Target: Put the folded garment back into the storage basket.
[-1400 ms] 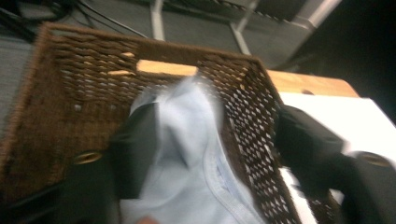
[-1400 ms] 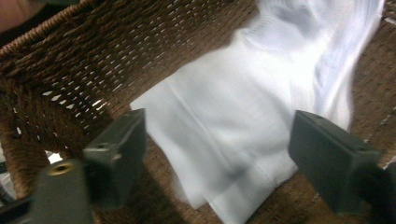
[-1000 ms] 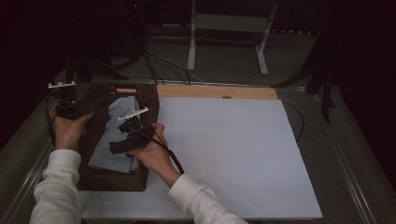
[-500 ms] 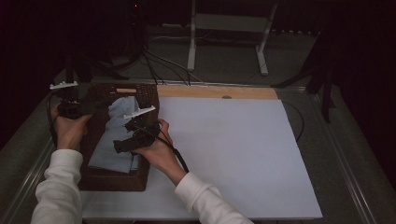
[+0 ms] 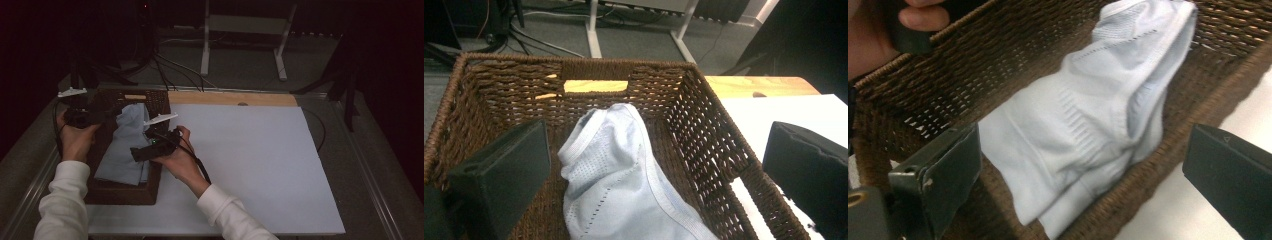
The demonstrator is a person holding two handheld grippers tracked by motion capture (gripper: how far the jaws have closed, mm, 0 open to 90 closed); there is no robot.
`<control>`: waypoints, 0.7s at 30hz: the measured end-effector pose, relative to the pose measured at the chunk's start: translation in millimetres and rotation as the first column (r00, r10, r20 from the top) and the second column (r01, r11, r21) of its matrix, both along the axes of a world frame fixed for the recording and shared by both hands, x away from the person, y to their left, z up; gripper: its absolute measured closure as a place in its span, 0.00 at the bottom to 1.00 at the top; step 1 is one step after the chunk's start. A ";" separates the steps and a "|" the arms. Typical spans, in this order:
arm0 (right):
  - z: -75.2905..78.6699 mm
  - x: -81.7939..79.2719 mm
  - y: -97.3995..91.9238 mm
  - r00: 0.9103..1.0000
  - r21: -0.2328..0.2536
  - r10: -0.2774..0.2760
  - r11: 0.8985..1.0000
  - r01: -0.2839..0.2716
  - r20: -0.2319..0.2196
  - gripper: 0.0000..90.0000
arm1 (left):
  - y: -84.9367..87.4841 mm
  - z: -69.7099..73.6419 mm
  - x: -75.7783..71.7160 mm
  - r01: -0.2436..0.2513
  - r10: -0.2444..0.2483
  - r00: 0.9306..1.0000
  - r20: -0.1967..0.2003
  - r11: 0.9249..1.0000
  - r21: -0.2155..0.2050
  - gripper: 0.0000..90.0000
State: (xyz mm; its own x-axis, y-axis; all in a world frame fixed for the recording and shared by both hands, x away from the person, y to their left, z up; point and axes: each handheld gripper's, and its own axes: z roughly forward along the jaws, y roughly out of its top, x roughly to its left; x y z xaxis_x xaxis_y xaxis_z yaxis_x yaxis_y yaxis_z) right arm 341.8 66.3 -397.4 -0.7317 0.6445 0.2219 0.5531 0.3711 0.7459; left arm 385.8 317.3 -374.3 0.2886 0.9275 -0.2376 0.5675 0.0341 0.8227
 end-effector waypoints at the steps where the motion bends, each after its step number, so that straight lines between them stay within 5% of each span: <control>1: -0.6 0.6 -3.0 1.000 0.001 -0.002 1.000 0.002 0.000 0.03 | 0.0 0.0 0.0 0.000 0.000 1.000 0.000 1.000 0.000 0.00; 21: -12.5 8.6 -48.1 0.998 0.011 -0.065 0.998 0.065 0.001 0.03 | -13.6 -4.0 -4.4 0.036 -0.038 0.999 0.036 0.998 0.055 0.00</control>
State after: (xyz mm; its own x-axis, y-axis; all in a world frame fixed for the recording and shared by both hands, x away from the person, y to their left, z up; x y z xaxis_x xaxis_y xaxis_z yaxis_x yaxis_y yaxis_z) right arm 350.4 18.2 -409.9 -0.6889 0.6880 0.2283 0.5746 0.3263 0.7506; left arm 381.4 303.7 -378.3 0.3302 0.9273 -0.1760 0.5368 -0.0311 0.8431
